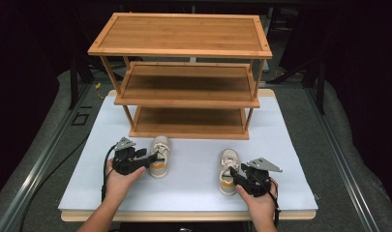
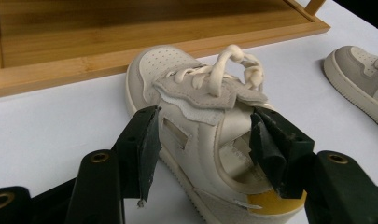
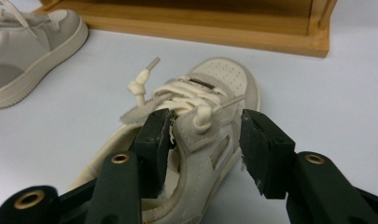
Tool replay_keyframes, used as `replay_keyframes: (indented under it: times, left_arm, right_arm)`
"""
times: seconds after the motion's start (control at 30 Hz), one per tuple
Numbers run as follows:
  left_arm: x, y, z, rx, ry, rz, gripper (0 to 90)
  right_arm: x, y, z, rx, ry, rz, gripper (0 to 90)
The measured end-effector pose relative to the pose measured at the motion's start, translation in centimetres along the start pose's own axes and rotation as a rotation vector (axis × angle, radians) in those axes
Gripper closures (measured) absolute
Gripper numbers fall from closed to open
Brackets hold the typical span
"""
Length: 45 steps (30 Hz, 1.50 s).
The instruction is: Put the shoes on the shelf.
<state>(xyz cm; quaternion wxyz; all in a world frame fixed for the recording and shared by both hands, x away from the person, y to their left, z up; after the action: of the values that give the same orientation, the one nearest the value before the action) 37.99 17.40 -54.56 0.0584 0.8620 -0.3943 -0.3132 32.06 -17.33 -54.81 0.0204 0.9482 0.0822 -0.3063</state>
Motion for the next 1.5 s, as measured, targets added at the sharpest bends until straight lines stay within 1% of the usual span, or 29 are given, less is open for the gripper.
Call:
replay_keyframes:
  times: [0.03, 0.07, 0.1, 0.23, 0.27, 0.3, 0.33, 0.37, 0.47, 0.5, 0.57, 0.63, 0.67, 0.73, 0.8, 0.83, 0.87, 0.9, 0.93, 0.97, 1.0, 1.03, 1.17, 1.2, 1.23, 1.3, 1.37, 1.43, 1.5]
  left_arm:
    - [0.1, -0.1, 0.1, -0.005, -0.004, -0.001, 42.5]
    - [0.2, -0.1, 0.1, -0.006, -0.004, -0.003, 42.6]
    - [0.4, -0.2, 0.2, -0.02, 0.001, 0.003, 42.5]
    - [0.9, -0.4, 0.3, -0.04, 0.006, 0.01, 42.4]
    - [1.0, -0.4, 0.3, -0.046, 0.007, 0.016, 43.4]
    - [1.2, -0.5, 0.3, -0.058, 0.004, 0.036, 44.8]
    - [1.2, -0.6, 0.3, -0.054, 0.002, 0.032, 45.6]
    - [1.2, -0.7, 0.4, -0.046, 0.0, 0.023, 48.9]
    - [1.1, -0.8, 0.5, -0.051, 0.0, 0.021, 56.1]
    - [1.0, -0.8, 0.5, -0.056, 0.001, 0.027, 56.4]
    - [0.9, -0.7, 0.6, -0.048, -0.004, 0.02, 57.7]
    - [0.9, -0.7, 0.6, -0.048, -0.006, 0.018, 58.7]
    - [0.9, -0.5, 0.6, -0.047, -0.006, 0.018, 59.2]
    - [1.0, -0.2, 0.7, -0.039, -0.017, 0.028, 59.4]
    - [1.0, -0.1, 0.7, -0.034, -0.016, 0.032, 59.8]
    - [1.1, 0.2, 0.8, -0.03, -0.021, 0.038, 59.9]
    - [1.1, 0.4, 0.8, -0.028, -0.022, 0.041, 59.9]
    - [1.2, 0.6, 0.9, -0.027, -0.027, 0.044, 59.9]
    - [1.2, 0.8, 1.0, -0.028, -0.027, 0.05, 59.9]
    - [1.3, 1.0, 1.0, -0.03, -0.028, 0.057, 59.8]
    - [1.3, 1.0, 1.0, -0.03, -0.028, 0.057, 59.9]
    - [1.4, 1.5, 1.2, -0.029, -0.032, 0.069, 59.8]
    - [1.7, 2.5, 1.3, -0.019, -0.046, 0.088, 59.8]
    - [1.9, 2.8, 1.3, -0.022, -0.046, 0.093, 59.8]
    - [2.0, 3.0, 1.3, -0.02, -0.046, 0.091, 59.7]
    - [2.0, 3.2, 1.4, -0.014, -0.052, 0.091, 59.7]
    - [2.2, 3.6, 1.4, -0.015, -0.053, 0.092, 59.7]
    - [2.3, 3.6, 1.4, -0.016, -0.052, 0.085, 59.8]
    - [2.3, 3.7, 1.4, -0.014, -0.054, 0.082, 59.8]
  right_arm:
    - [0.0, 0.0, 0.0, 0.0, 0.0, 0.0, 52.7]
    - [0.2, -0.1, 0.3, 0.011, -0.015, -0.004, 52.7]
    - [0.4, -0.1, 0.3, 0.019, -0.011, -0.006, 52.7]
    - [0.5, 0.0, 0.4, 0.038, -0.022, -0.004, 52.6]
    - [0.5, 0.0, 0.4, 0.039, -0.026, -0.012, 54.3]
    - [0.6, -0.1, 0.5, 0.044, -0.033, -0.02, 54.0]
    - [0.6, -0.1, 0.5, 0.044, -0.035, -0.022, 54.7]
    - [0.6, 0.0, 0.5, 0.045, -0.035, -0.021, 55.4]
    - [0.6, 0.0, 0.5, 0.045, -0.045, -0.024, 56.8]
    - [0.6, 0.0, 0.5, 0.044, -0.046, -0.029, 57.5]
    - [0.7, -0.1, 0.4, 0.043, -0.05, -0.026, 58.0]
    - [0.8, -0.3, 0.3, 0.043, -0.053, -0.036, 58.5]
    - [0.8, -0.4, 0.3, 0.037, -0.056, -0.029, 58.8]
    - [0.9, -0.7, 0.2, 0.034, -0.055, -0.043, 59.1]
    - [1.0, -1.1, 0.1, 0.035, -0.052, -0.043, 59.1]
    - [1.1, -1.3, 0.0, 0.032, -0.054, -0.034, 59.1]
    - [1.2, -1.5, 0.0, 0.034, -0.048, -0.05, 59.0]
    - [1.4, -1.8, -0.1, 0.033, -0.049, -0.047, 59.0]
    - [1.4, -2.0, -0.2, 0.026, -0.051, -0.06, 59.0]
    - [1.6, -2.3, -0.3, 0.027, -0.048, -0.05, 59.0]
    - [1.7, -2.6, -0.3, 0.019, -0.05, -0.058, 59.0]
    - [1.8, -2.8, -0.4, 0.019, -0.05, -0.057, 59.0]
    - [2.2, -3.8, -0.7, -0.01, -0.053, -0.076, 59.1]
    - [2.3, -3.9, -0.7, -0.006, -0.055, -0.074, 59.1]
    - [2.4, -4.1, -0.8, 0.001, -0.057, -0.082, 59.1]
    - [2.6, -4.3, -0.9, 0.003, -0.052, -0.076, 59.0]
    - [2.9, -4.9, -1.1, -0.001, -0.051, -0.08, 59.0]
    - [3.2, -5.4, -1.3, 0.0, -0.051, -0.087, 59.0]
    - [3.2, -5.6, -1.3, -0.004, -0.057, -0.093, 59.0]
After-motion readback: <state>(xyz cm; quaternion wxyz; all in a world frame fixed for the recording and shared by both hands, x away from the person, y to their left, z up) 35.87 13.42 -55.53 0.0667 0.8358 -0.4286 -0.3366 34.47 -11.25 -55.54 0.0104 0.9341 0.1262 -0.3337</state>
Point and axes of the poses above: each handheld gripper's, and its own axes: x roughly forward along the jaws, z roughly out of its underside, y roughly to its right, the point moved 6 cm from there along x, roughly forward along the jaws, and after that the axes turned 13 degrees about z, right-handed, at the moved point
